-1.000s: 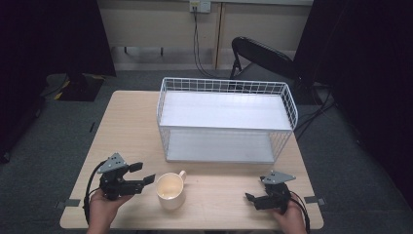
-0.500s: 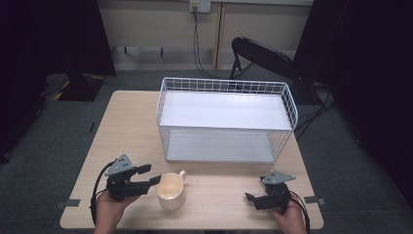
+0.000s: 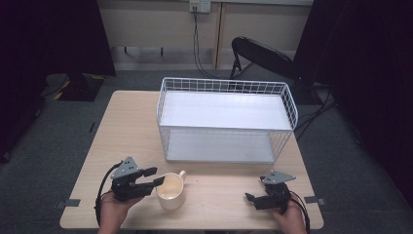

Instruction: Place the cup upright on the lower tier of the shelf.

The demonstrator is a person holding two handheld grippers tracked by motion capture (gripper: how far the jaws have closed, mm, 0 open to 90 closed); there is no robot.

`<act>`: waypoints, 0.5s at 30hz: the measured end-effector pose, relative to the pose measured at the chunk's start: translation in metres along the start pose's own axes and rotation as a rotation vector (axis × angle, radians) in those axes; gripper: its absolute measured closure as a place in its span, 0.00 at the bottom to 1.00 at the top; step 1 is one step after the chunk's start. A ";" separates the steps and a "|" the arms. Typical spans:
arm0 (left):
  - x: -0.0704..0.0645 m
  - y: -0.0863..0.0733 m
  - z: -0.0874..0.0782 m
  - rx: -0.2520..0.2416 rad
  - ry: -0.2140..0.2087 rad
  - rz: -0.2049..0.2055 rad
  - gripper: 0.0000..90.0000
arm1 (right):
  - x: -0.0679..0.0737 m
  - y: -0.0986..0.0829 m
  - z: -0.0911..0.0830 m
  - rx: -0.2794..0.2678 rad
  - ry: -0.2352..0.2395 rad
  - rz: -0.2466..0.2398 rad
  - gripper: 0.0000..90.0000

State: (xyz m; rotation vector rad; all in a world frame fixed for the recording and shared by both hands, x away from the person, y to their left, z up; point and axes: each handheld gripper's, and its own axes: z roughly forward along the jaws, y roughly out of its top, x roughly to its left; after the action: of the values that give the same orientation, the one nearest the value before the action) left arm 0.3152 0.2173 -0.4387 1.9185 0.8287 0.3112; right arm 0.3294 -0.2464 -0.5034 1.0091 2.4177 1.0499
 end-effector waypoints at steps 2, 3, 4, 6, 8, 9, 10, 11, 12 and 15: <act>0.000 -0.001 0.002 0.000 0.000 0.003 0.61 | 0.000 0.000 0.000 0.000 0.000 0.000 0.14; 0.000 -0.001 0.002 0.000 0.000 0.003 0.62 | 0.000 0.000 0.000 0.000 0.000 0.000 0.14; 0.000 -0.001 0.003 0.003 0.000 0.004 0.62 | 0.000 0.000 0.000 0.000 0.000 0.000 0.14; 0.001 -0.002 0.003 0.002 0.002 0.004 0.64 | 0.000 0.000 0.000 0.000 0.000 0.000 0.14; 0.001 -0.003 0.004 -0.004 -0.001 -0.010 0.66 | 0.000 0.000 0.000 0.001 0.000 -0.001 0.14; 0.001 -0.003 0.004 0.000 0.000 -0.006 0.66 | 0.000 0.000 0.000 0.001 0.000 0.000 0.14; 0.001 -0.003 0.004 0.000 0.000 -0.006 0.67 | 0.000 0.000 0.000 0.001 0.000 0.000 0.14; 0.001 -0.003 0.005 -0.001 -0.003 -0.012 0.67 | 0.000 0.000 0.000 0.000 0.000 -0.001 0.14; 0.001 -0.004 0.006 -0.004 -0.004 -0.019 0.67 | 0.000 0.000 0.000 0.001 0.000 0.000 0.14; 0.000 -0.004 0.008 0.006 -0.005 -0.012 0.68 | 0.000 0.000 0.000 0.001 0.000 0.000 0.14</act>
State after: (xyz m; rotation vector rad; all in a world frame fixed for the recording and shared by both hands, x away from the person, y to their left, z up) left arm 0.3175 0.2127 -0.4461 1.9180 0.8387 0.2969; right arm 0.3294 -0.2464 -0.5033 1.0091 2.4182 1.0494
